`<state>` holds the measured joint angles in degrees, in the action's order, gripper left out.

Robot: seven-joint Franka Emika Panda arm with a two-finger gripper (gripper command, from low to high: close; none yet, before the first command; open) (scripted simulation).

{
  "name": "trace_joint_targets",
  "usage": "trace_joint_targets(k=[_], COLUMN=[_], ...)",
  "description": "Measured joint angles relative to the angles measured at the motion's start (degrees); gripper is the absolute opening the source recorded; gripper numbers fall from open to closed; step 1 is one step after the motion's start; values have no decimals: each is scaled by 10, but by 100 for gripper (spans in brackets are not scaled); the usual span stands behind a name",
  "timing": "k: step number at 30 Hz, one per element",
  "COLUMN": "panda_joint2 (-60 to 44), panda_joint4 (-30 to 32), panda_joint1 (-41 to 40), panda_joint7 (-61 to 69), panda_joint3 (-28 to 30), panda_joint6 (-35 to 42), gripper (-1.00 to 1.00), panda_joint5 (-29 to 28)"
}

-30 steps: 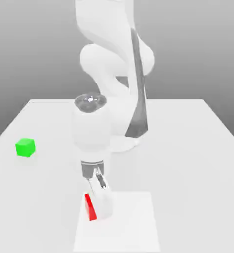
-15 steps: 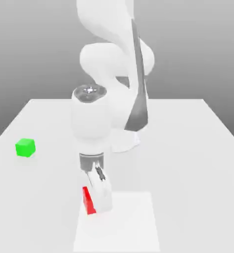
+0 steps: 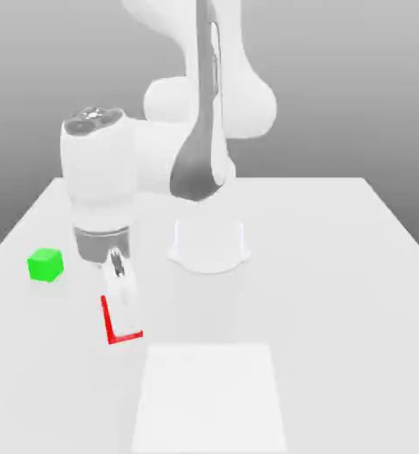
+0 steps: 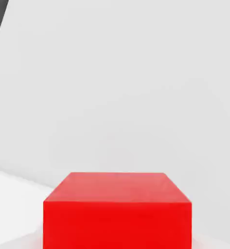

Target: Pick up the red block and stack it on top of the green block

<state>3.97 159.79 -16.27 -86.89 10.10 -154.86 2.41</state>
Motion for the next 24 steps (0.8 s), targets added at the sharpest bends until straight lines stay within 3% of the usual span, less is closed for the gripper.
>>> trace_joint_targets(k=[6, 14, 21, 24], panda_joint2=[33, 72, 98, 82], panda_joint4=[9, 26, 42, 45], panda_joint1=[-62, -165, -269, -280], panda_joint7=[135, 285, 396, 426], panda_joint3=[72, 175, 259, 281], panda_joint6=[26, 40, 34, 10], gripper=[-100, -100, -100, -100], panda_joint5=[-24, -98, -187, -191])
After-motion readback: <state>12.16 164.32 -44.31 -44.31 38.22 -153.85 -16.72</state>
